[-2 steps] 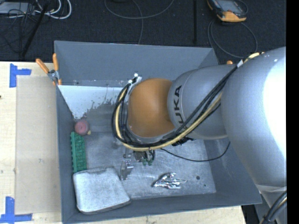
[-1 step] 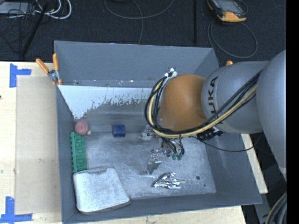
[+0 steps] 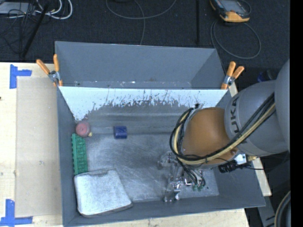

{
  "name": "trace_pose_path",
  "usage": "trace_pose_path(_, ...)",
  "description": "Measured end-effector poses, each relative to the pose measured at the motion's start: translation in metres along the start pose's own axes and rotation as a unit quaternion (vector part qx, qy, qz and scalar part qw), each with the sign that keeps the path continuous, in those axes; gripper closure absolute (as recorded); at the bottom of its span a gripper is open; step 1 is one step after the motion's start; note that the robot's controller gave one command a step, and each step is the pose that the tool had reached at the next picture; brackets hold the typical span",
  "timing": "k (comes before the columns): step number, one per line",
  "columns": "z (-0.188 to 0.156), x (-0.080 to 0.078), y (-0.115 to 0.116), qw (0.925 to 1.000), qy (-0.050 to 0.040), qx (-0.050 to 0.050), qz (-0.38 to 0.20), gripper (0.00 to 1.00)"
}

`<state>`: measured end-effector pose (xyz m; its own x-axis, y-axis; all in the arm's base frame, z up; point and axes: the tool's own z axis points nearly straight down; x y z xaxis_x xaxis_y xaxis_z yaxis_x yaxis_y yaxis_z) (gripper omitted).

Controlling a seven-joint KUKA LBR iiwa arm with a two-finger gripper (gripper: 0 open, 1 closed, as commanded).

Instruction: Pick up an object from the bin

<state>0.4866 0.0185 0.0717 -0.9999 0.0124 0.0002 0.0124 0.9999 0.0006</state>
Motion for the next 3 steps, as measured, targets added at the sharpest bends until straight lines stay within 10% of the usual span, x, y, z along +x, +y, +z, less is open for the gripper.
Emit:
trace_pose_path(1,-0.006,-0.016,-0.059,0.9988,-0.0002,0.001,-0.049,0.0)
trace_pose_path(2,-0.004,0.004,-0.012,0.9986,-0.0021,0.0,-0.052,0.0)
trace_pose_path(3,-0.004,-0.006,-0.055,0.9995,-0.0001,0.001,-0.031,0.0)
